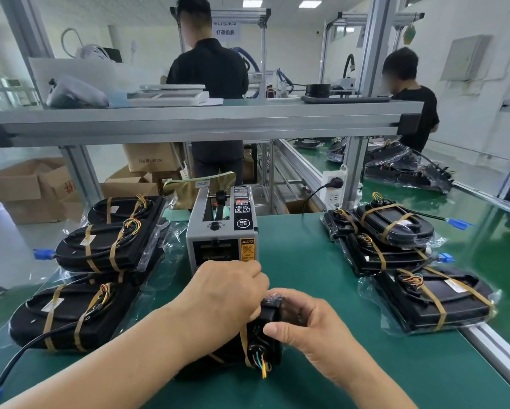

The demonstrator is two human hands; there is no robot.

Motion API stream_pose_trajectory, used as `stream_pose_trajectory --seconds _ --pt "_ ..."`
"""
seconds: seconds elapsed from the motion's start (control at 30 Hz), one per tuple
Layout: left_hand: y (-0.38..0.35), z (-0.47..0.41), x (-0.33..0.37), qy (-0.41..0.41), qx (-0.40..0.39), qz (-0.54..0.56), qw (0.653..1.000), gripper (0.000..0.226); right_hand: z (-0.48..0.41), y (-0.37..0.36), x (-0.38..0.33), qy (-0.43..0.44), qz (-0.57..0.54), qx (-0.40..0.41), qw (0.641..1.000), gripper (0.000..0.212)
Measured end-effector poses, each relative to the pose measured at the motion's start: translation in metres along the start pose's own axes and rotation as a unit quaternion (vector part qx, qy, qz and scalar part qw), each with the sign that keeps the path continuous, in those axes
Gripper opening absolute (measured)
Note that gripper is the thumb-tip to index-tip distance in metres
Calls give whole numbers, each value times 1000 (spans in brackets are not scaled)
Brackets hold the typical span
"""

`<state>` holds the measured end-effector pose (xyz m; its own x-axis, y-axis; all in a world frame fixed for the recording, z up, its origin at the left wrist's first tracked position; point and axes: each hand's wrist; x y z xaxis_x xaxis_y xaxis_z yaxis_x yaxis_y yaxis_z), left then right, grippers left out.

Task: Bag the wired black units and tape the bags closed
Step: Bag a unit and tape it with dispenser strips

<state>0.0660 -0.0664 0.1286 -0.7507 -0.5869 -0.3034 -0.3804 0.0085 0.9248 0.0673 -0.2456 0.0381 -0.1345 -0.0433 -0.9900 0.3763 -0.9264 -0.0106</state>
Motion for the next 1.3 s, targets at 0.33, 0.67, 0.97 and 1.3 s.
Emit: stream_pose_trajectory --seconds 0.33,0.67,0.97,1.3 --pt "-11 8 -13 51 30 178 982 22 -1 2 1 5 -7 -10 1000 44" --pt "-8 -13 -8 -55 -40 -6 998 6 2 -1 -4 5 -9 -17 1000 43" --pt "-27 9 -6 130 123 307 935 5 5 -3 -5 8 -26 -37 999 41" --pt "-32 6 -6 306 230 419 823 9 11 -3 -1 35 -2 14 999 44"
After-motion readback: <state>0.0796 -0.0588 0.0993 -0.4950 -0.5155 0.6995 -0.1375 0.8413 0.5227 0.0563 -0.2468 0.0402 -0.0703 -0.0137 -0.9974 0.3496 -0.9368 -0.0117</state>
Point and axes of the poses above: each hand's wrist, its own z-axis away from the middle knuckle, its own y-axis out of the back of the hand, x = y × z, and after that the axes turned 12 degrees about -y, right-handed
